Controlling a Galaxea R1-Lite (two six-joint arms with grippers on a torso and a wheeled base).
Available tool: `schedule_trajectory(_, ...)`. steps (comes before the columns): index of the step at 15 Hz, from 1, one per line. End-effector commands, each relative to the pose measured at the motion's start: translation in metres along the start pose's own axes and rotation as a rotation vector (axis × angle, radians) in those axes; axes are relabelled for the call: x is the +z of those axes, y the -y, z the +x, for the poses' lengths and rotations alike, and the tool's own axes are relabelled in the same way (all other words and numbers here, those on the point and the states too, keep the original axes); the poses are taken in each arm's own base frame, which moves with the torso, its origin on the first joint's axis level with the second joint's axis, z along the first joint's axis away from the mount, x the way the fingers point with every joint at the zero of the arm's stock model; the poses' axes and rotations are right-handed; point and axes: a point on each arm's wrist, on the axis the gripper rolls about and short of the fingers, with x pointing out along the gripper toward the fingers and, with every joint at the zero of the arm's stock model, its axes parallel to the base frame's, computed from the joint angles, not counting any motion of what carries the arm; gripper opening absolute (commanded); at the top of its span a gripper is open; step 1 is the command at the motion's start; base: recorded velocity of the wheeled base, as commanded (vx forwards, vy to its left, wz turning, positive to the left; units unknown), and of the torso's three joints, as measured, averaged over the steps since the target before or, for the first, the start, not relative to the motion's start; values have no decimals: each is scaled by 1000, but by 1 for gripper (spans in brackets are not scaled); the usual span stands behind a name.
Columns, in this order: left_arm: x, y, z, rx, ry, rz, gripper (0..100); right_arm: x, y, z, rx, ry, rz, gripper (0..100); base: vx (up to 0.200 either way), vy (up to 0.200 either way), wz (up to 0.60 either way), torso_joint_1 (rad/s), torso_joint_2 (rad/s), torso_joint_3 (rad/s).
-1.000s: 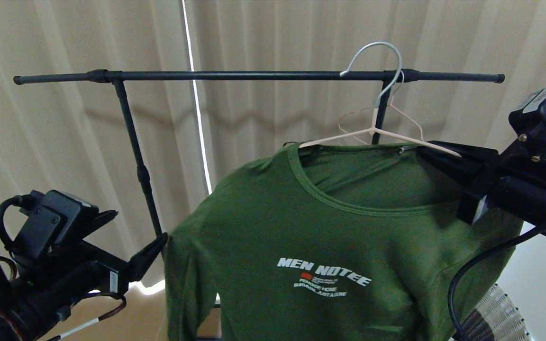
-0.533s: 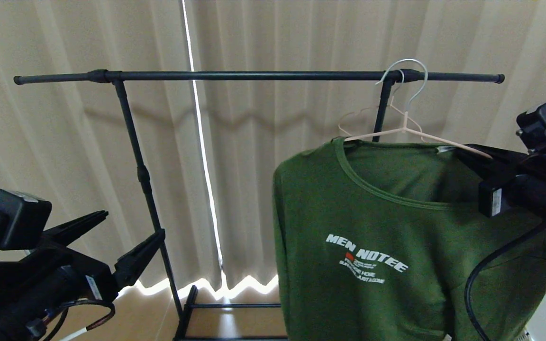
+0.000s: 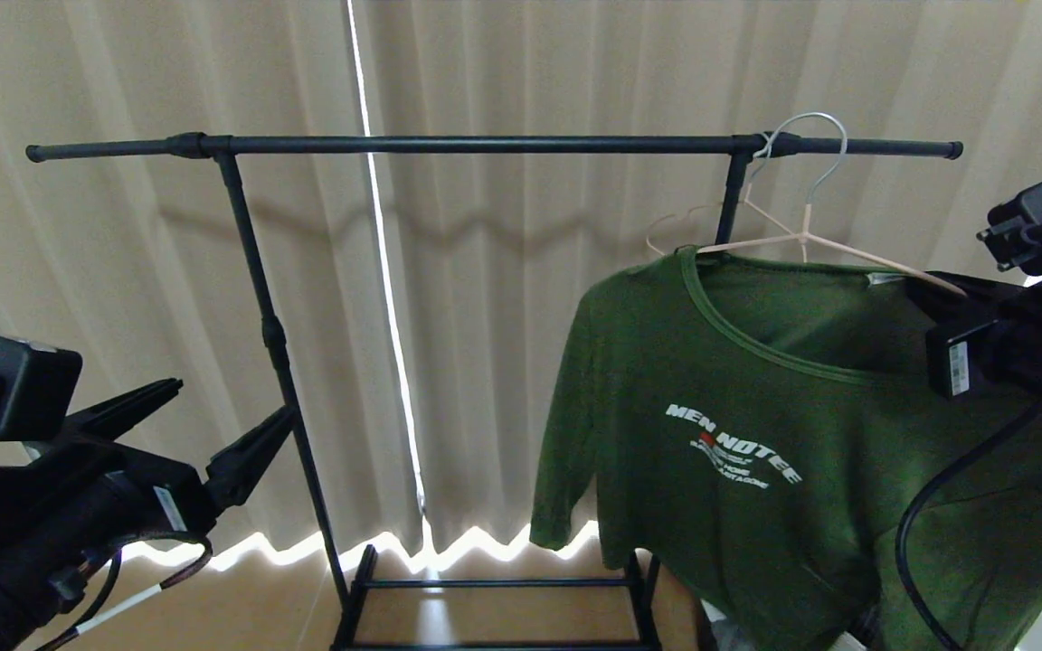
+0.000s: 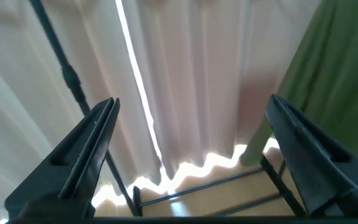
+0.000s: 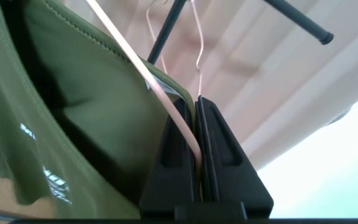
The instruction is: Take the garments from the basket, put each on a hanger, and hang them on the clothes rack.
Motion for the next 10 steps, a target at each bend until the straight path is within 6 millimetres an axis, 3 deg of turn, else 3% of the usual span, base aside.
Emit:
schedule_trajectory(1,-5,0,5,6,-26,3,100,0,-1,3,0,-2,1,0,0,0,0,0,0,0)
schedule_trajectory(2,-5,0,5,6,-25,1,100,0,-1,4,0,-3,1,0,0,0,0,0,0,0)
schedule_trajectory(10,-8,0,3,5,-37,4,100,3,-10,4,42,7,22,0,200,0,0,-2,3,4)
